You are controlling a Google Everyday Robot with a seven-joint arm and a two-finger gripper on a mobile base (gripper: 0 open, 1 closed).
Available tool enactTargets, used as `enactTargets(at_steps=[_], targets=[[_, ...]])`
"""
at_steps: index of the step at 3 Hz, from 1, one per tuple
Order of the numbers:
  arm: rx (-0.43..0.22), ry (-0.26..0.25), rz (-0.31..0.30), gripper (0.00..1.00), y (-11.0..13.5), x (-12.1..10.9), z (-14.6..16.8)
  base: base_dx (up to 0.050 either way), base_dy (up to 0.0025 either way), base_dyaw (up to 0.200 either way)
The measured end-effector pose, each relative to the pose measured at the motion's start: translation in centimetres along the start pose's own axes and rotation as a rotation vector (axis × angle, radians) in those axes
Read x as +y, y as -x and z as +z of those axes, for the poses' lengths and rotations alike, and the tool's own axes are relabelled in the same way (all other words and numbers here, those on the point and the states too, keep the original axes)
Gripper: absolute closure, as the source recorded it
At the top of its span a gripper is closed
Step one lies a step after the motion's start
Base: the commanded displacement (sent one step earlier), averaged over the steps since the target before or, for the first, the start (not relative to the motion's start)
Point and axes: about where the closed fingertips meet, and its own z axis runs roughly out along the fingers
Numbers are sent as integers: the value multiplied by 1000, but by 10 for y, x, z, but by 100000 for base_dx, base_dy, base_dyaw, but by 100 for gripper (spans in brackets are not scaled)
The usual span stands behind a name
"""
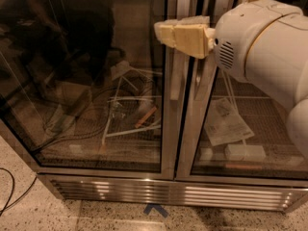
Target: Open top drawer
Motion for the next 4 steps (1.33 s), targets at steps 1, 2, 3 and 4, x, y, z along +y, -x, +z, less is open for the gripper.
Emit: enactTargets(at_steps=[1, 2, 3, 4], targets=[[0, 0, 0, 50, 0, 0, 0, 0, 0, 0], [0, 0, 0, 73, 0, 0, 0, 0, 0, 0], [0, 0, 0, 96, 0, 0, 0, 0, 0, 0], [-7, 7, 6, 100, 4, 1, 2, 0, 0, 0]])
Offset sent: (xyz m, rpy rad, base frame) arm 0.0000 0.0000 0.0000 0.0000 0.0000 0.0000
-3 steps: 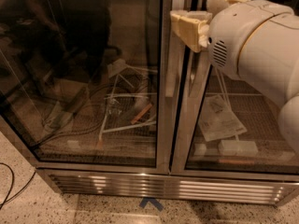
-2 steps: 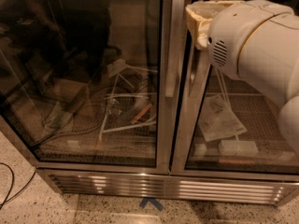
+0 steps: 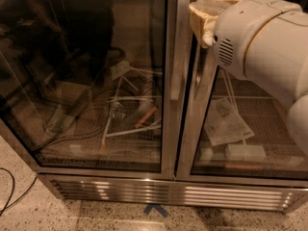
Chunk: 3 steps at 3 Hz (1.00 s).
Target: Open top drawer
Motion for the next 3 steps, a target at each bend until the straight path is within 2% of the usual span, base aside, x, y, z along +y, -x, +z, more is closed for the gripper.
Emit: enactTargets(at_steps=[1, 2, 3], targets=[[13, 23, 27, 100, 2, -1, 6, 0, 0, 0], [65, 111, 98, 100, -4, 5, 15, 0, 0, 0], [61, 109, 98, 100, -4, 5, 15, 0, 0, 0]])
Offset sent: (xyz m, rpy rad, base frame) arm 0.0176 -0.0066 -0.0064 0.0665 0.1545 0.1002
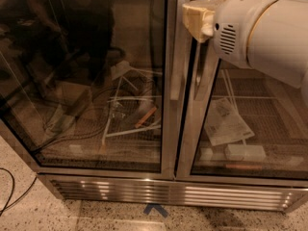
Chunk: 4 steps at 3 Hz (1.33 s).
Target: Open top drawer
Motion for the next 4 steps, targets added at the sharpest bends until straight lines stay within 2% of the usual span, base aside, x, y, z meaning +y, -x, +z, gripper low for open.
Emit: enactTargets(at_steps=[2, 3, 4], targets=[[-80, -46, 7, 100, -20, -5, 8, 0, 0, 0], [-112, -43, 22, 100, -36, 3, 14, 0, 0, 0], [-140, -15, 23, 97, -45, 28, 23, 0, 0, 0]])
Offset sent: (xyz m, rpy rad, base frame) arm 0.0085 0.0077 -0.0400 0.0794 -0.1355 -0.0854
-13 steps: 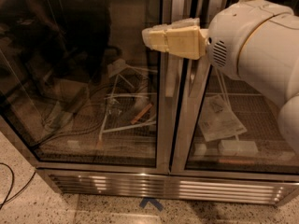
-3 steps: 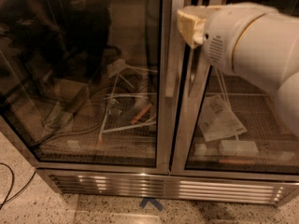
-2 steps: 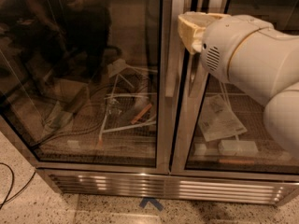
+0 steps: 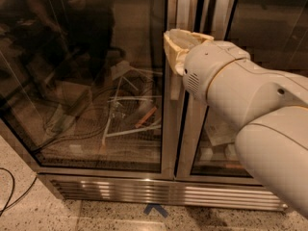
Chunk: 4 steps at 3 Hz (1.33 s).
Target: Open top drawer
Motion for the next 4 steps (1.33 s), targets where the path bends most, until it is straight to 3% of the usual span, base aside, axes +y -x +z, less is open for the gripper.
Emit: enactTargets(at_steps=[1, 3, 4], targets=[[5, 0, 0, 66, -1, -1, 1, 0, 0, 0], [5, 0, 0, 20, -1, -1, 1, 0, 0, 0], [5, 0, 0, 20, -1, -1, 1, 0, 0, 0]])
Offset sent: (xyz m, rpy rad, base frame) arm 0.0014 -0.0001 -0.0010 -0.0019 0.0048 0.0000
